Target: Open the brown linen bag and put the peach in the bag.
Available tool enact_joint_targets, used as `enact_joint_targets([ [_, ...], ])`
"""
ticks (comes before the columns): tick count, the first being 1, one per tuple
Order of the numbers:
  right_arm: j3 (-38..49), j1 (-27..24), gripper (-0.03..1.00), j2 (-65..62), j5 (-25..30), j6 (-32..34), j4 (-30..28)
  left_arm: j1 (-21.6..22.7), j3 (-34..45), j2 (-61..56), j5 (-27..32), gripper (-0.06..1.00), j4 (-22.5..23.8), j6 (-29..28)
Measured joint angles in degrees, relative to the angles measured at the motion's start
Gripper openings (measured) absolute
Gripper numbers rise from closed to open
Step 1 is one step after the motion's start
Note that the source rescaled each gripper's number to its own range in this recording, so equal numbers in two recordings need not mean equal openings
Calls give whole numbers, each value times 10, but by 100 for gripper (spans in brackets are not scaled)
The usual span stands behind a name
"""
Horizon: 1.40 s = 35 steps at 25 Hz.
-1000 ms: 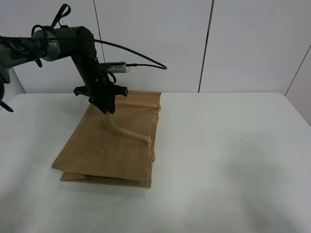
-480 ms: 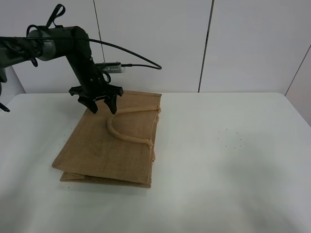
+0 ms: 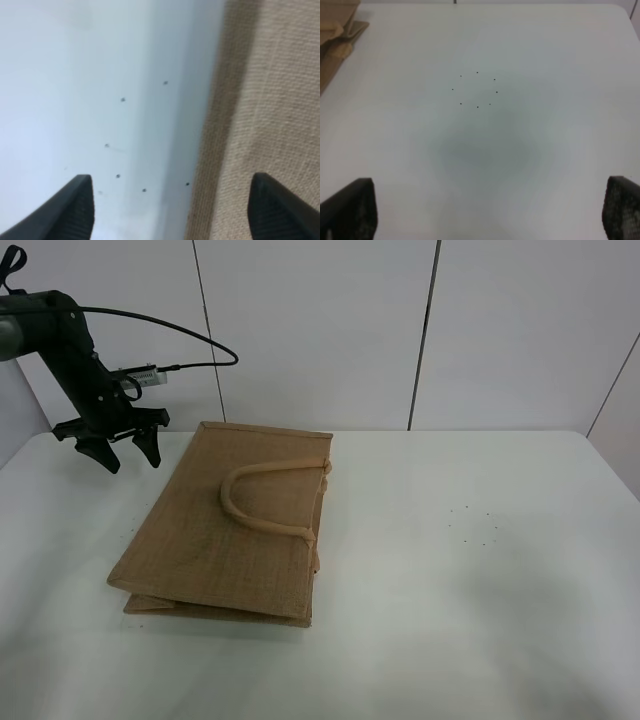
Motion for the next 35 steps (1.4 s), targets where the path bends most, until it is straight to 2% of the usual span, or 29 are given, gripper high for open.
enact_joint_targets([
  [5,0,0,100,0,0,0,0,0,0,-32,4,100,-5,0],
  [11,0,0,100,0,0,0,0,0,21,-145,6,100,-5,-2],
  [16,0,0,100,0,0,1,0,-9,148,-303,-6,100,-3,-3],
  [19,0,0,100,0,0,1,1,-42,242,-390,-30,100,3,-4],
  [22,0,0,100,0,0,1,2,-71,304,-452,-10,100,16,-9],
  [26,0,0,100,0,0,1,2,-74,365,-513,6,100,41,-17],
  [35,0,0,100,0,0,1,2,-74,547,-708,6,100,45,-7],
])
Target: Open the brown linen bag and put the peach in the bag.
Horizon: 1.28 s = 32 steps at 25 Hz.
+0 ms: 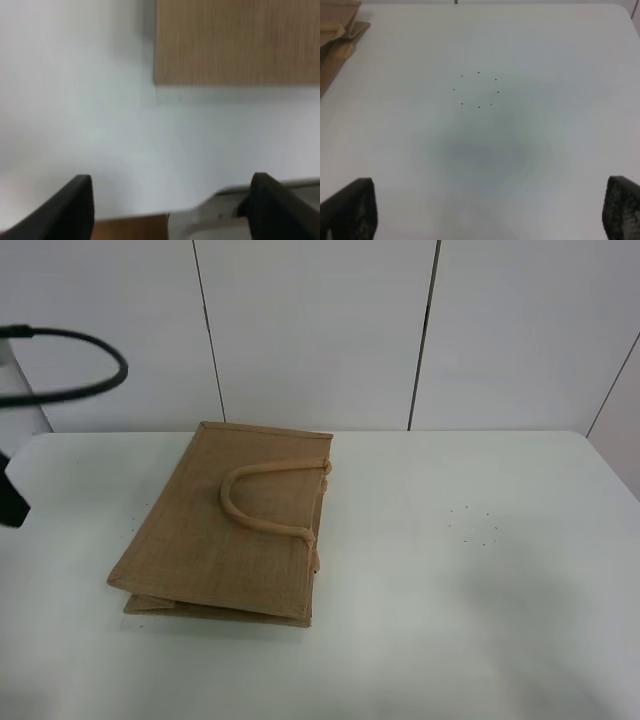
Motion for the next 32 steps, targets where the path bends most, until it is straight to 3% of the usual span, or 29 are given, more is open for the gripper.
enact_joint_targets([
  [12,0,0,100,0,0,0,0,0,280,-296,-47,100,2,19],
  [21,0,0,100,0,0,1,0,1,288,-405,-64,100,7,19],
  [27,0,0,100,0,0,1,0,50,288,-448,-66,100,8,19],
  [32,0,0,100,0,0,1,0,55,288,-507,-66,100,9,19],
])
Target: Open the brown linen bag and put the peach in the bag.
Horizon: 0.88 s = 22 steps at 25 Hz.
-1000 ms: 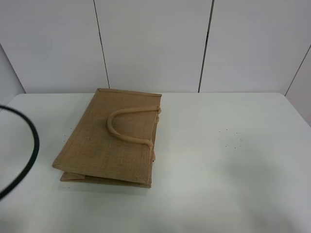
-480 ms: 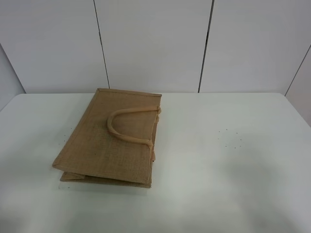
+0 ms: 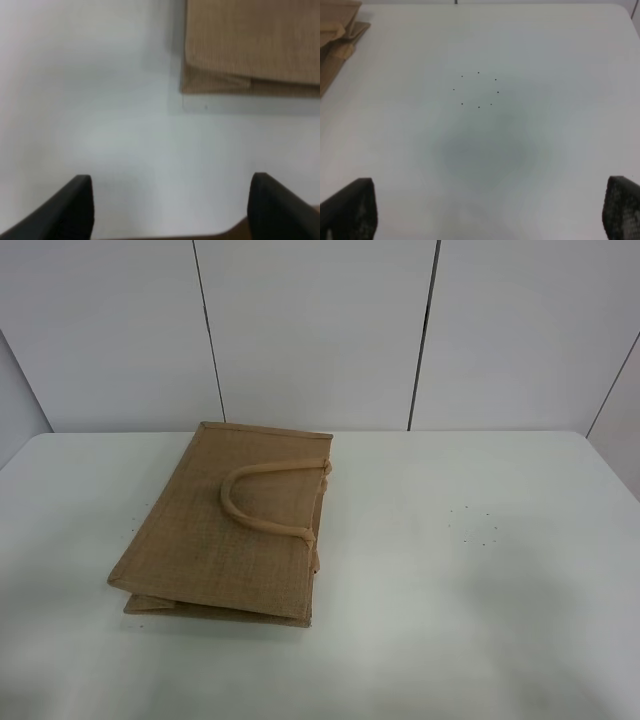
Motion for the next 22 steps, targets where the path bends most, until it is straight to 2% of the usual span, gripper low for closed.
enact_joint_targets([
  [6,0,0,100,0,0,0,0,0,1,-71,0,100,-1,0],
  [22,0,0,100,0,0,1,1,0,2,-74,0,100,-5,0],
])
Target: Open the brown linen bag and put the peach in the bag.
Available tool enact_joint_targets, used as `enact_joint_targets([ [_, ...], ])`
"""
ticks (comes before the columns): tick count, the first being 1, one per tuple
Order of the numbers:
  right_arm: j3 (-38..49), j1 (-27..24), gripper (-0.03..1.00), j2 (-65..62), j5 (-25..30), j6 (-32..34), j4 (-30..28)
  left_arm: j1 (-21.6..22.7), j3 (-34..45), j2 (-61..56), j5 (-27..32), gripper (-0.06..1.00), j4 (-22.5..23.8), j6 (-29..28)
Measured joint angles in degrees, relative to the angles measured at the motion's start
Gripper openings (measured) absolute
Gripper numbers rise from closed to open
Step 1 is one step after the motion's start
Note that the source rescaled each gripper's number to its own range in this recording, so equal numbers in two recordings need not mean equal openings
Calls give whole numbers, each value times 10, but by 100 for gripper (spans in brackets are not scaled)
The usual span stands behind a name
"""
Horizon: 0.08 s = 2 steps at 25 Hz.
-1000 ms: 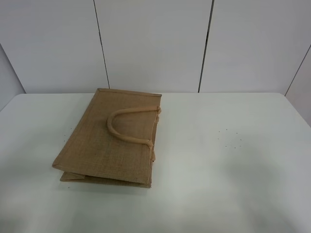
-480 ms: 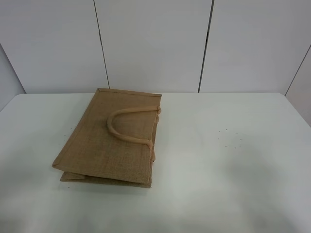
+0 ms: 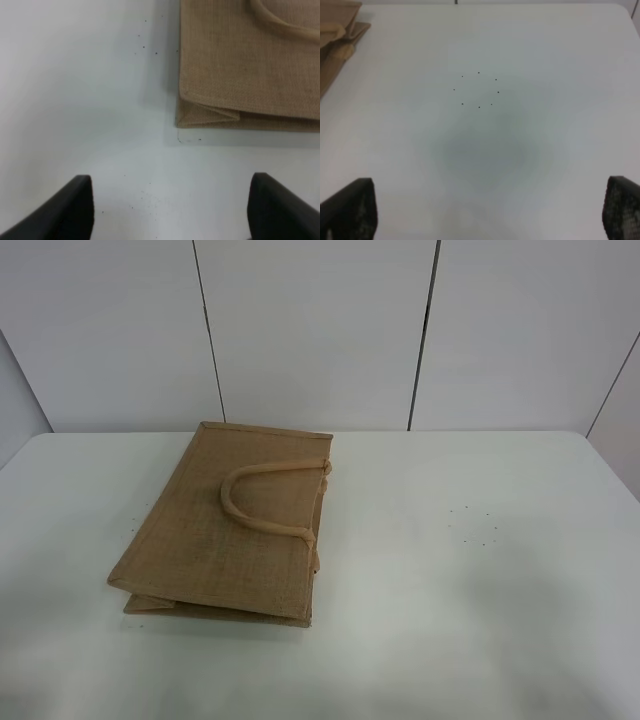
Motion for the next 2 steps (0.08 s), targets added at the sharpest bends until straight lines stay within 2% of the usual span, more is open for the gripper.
enact_joint_targets([
  [2,0,0,100,0,0,0,0,0,0,0,0,100,0,0],
])
